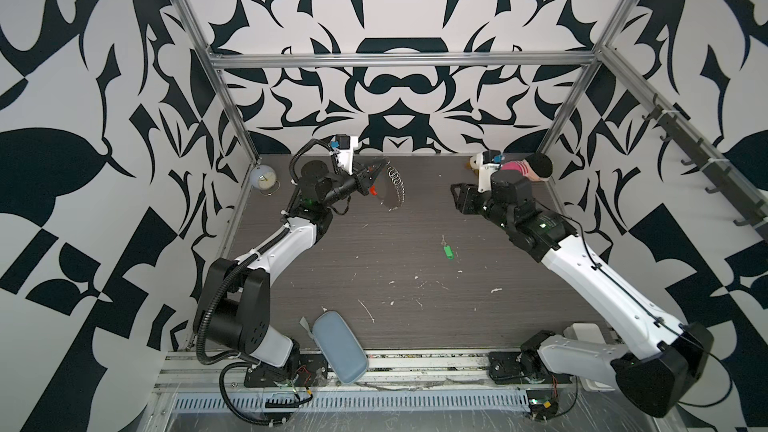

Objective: Put the keys on the keyring
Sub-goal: 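Release the keyring with the right gripper and move it over the green-tagged key, then lower the right gripper and close it on the green-tagged key's ring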

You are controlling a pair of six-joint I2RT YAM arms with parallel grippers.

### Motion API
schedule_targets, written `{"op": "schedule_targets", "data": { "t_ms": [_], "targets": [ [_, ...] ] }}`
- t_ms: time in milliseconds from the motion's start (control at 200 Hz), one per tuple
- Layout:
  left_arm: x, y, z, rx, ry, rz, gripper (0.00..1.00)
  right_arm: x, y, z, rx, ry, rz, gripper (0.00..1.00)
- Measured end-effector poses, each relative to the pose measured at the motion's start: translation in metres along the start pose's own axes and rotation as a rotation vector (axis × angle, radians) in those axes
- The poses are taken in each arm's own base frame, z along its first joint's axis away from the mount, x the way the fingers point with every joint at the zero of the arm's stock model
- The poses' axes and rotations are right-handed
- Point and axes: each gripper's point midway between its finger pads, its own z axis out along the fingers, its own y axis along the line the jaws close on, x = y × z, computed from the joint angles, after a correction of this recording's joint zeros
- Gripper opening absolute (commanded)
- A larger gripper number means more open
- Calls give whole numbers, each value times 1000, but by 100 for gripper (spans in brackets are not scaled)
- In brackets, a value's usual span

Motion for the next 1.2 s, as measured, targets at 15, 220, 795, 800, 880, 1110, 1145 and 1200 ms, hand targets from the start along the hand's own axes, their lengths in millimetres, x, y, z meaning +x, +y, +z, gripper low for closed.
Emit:
{"op": "schedule_targets", "data": {
  "t_ms": [15, 220, 795, 800, 880, 1110, 1145, 1200],
  "targets": [
    [2, 1, 0, -4, 6, 0, 0, 8, -4, 4, 14, 23, 1, 57],
    [20, 10, -4, -46, 57, -8, 0, 113, -49, 42, 165, 312, 3, 53],
    [33, 11, -7, -50, 82, -24, 0, 187, -55, 100, 123, 531, -111, 37],
    [33, 11, -7, -50, 82, -24, 0, 187, -55, 100, 122, 531, -112, 37],
    [33, 11, -7, -50, 84, -25, 0, 189, -54, 104, 109, 531, -120, 37],
    [39, 14, -8, -61, 106, -40, 0, 190, -57, 116, 115, 540, -140, 35],
    [41, 14, -8, -63, 112, -40, 0, 190, -57, 118, 115, 541, -144, 34],
    [43, 15, -9, -68, 121, -43, 0, 190, -58, 119, 116, 542, -149, 34]
  ]
}}
